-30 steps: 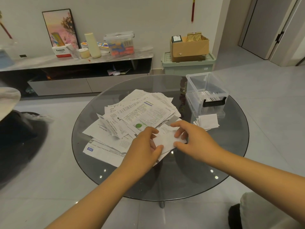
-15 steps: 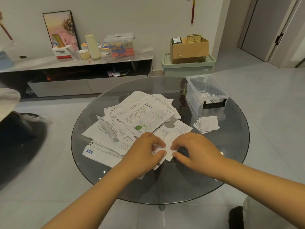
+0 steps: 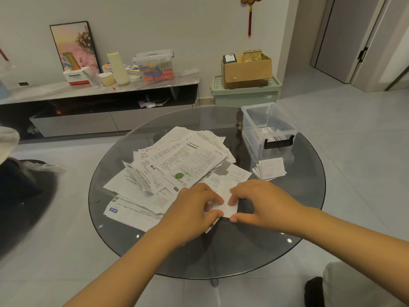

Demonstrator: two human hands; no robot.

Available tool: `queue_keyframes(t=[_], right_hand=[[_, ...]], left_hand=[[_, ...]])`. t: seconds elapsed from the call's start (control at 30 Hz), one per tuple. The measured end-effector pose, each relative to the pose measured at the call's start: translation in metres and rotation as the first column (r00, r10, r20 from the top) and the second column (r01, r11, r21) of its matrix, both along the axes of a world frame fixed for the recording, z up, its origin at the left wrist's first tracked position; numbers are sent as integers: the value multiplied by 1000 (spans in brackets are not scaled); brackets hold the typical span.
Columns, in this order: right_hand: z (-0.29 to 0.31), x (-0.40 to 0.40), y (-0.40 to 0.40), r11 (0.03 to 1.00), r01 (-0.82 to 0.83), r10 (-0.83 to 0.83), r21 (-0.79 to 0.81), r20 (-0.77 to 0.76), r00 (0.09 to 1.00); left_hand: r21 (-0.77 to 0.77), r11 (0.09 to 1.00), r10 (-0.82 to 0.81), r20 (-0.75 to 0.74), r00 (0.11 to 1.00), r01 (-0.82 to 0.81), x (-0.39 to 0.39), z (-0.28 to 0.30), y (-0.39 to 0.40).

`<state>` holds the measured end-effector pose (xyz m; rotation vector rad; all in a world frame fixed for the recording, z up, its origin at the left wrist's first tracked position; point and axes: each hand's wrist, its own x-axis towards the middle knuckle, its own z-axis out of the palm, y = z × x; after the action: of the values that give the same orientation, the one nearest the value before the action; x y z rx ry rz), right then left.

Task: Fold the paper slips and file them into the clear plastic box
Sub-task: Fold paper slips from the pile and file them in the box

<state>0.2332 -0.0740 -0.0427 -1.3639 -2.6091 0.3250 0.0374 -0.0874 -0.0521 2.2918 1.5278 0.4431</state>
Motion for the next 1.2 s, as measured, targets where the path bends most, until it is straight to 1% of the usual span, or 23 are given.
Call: queue_keyframes(t=[0.13,0.23,0.3,0.37,0.43,0.53,0.6,0.67,0.8,0.87,0.93,0.97,1.03,1.13,1.2], right_hand=[[2,0,-4,990,-74,71,119,27,997],[0,-3,-6,980,-111,105,166,41,994],[-3,-4,-6,975,-98,94,199,30,995],[-2,-3,-6,976,-36,45,217,-35,998],[2,-2,-5,989,17,0,148,-114,993],[1,-3,-3,999,50,-46,10,-246,968],[-2,-4,-1,995,95,-99,-25,-293,951],[-8,-5,0,990,131,-140,-52,-313,939],[-15,-8,5,977,213,-212,-28,-279,937],[-16,-9,8,967,252,-252,-28,-230,940],[-16,-10,10,958,286,-284,-7,-143,948],[-16,-9,11,956,294,-292,-1,-106,950],[-16,-9,13,956,294,-294,-16,-82,952],[-15,-10,13,958,286,-287,-33,-78,955],[-14,-10,13,956,288,-292,-59,-87,952]], left_hand=[[11,1000,-7,-8,1000,7,-1,-1,1],[58,997,-45,-28,999,47,-1,-4,1],[107,990,-96,-14,995,97,-1,-4,0],[120,983,-140,1,990,139,0,-5,0],[118,984,-135,8,991,133,2,-6,1],[125,991,-50,76,996,41,9,-3,0],[132,991,4,114,993,-19,15,-2,1],[99,991,80,143,986,-94,20,-2,3],[5,979,198,168,966,-202,27,-2,9],[-34,974,228,142,963,-226,29,-3,13],[-44,967,254,82,964,-251,29,-4,17],[-45,965,262,40,964,-260,29,-4,19],[-69,962,263,-13,965,-263,29,-1,22],[-110,961,250,-36,968,-252,28,4,25],[-128,961,243,-22,970,-243,28,6,26]])
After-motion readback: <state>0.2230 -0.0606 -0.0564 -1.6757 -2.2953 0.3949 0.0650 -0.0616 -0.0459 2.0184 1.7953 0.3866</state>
